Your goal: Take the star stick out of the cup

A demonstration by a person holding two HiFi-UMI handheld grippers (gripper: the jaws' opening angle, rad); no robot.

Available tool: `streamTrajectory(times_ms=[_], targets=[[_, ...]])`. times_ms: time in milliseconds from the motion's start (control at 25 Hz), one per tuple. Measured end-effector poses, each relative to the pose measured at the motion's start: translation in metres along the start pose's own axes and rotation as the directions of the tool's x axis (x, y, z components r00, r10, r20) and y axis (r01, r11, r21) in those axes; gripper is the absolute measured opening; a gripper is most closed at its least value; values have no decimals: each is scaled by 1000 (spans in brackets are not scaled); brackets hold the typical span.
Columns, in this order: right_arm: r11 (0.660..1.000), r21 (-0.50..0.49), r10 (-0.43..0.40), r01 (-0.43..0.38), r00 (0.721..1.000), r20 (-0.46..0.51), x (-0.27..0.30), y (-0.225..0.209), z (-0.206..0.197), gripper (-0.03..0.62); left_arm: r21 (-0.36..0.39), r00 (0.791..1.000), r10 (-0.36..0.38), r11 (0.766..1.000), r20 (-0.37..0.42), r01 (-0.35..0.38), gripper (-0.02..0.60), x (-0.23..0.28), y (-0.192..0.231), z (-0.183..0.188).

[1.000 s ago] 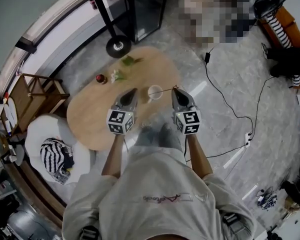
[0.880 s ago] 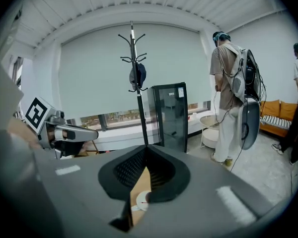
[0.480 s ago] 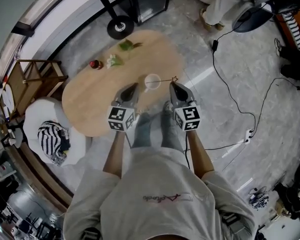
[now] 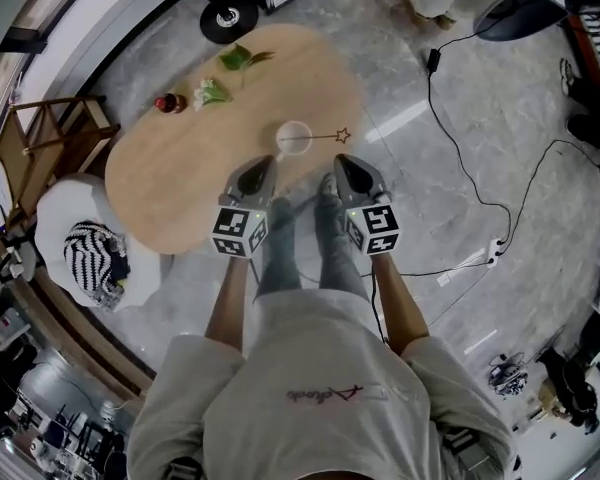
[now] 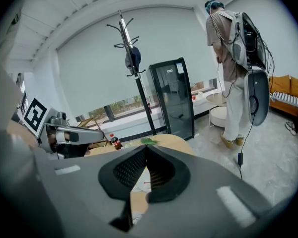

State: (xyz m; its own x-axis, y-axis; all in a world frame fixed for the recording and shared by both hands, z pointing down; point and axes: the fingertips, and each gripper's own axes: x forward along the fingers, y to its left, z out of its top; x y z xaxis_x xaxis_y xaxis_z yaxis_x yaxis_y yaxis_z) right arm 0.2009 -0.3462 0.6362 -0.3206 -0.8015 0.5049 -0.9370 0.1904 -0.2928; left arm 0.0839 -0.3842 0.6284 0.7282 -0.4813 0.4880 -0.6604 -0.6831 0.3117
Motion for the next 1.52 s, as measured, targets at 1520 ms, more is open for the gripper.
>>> streamTrajectory(times_ms=[1520], targets=[[978,197,-71,74,997,-24,119,-63,-216,5,-56,997,-47,997,-65,43,3,106,58,-192]])
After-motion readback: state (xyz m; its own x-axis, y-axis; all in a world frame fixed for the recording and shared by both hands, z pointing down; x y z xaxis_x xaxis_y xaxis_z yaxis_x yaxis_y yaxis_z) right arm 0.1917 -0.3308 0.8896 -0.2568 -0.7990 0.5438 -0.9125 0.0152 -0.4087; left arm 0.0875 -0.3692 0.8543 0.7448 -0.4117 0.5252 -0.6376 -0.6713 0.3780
